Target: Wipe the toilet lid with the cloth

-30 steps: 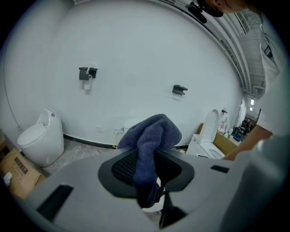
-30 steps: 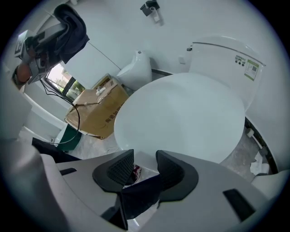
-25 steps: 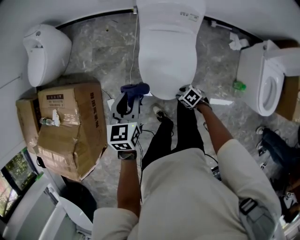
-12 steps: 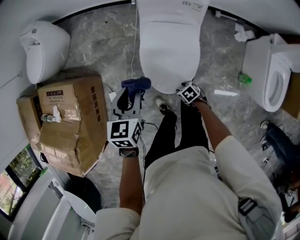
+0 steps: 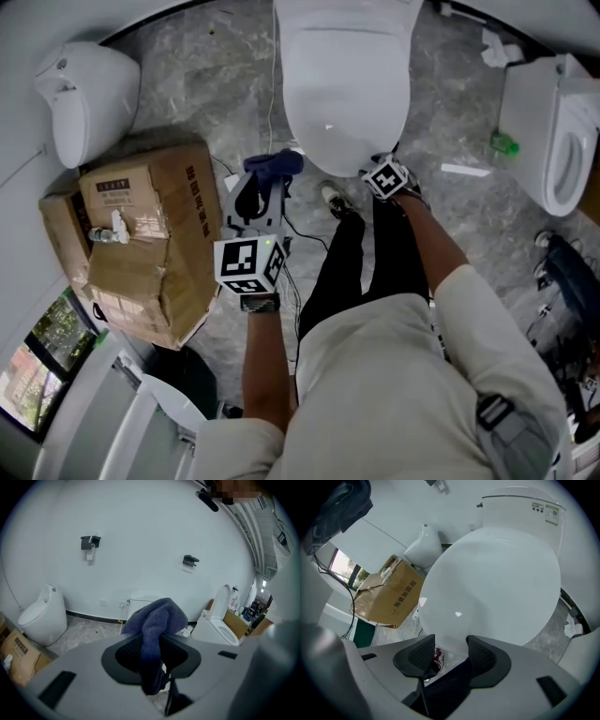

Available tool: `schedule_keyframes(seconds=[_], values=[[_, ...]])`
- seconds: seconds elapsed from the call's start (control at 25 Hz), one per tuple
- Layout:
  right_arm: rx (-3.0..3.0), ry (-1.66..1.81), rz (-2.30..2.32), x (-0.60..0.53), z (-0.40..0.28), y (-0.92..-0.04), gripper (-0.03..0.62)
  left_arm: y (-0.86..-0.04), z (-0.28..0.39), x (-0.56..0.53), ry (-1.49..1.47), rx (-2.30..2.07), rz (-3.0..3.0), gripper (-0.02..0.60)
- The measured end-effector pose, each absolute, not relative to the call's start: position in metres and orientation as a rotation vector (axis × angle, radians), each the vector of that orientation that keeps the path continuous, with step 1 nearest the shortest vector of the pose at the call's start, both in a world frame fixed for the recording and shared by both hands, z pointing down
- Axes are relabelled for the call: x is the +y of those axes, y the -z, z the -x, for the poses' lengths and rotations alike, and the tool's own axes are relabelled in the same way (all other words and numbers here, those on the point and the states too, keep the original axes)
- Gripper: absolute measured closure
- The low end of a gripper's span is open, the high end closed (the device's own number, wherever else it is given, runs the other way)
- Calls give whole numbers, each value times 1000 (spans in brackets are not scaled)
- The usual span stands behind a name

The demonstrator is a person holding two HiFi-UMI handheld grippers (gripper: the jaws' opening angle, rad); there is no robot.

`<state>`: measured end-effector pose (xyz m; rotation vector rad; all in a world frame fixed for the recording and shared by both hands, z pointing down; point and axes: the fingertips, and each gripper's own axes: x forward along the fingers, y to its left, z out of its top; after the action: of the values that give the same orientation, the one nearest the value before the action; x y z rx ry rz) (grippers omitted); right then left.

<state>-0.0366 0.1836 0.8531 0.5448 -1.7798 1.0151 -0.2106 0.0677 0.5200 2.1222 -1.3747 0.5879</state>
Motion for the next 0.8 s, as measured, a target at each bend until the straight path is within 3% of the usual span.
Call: schedule_keyframes(seconds=[0.8], values=[[-1860, -1226, -566, 128, 20, -816, 386, -591, 190, -30, -662, -1285, -2142, 482]])
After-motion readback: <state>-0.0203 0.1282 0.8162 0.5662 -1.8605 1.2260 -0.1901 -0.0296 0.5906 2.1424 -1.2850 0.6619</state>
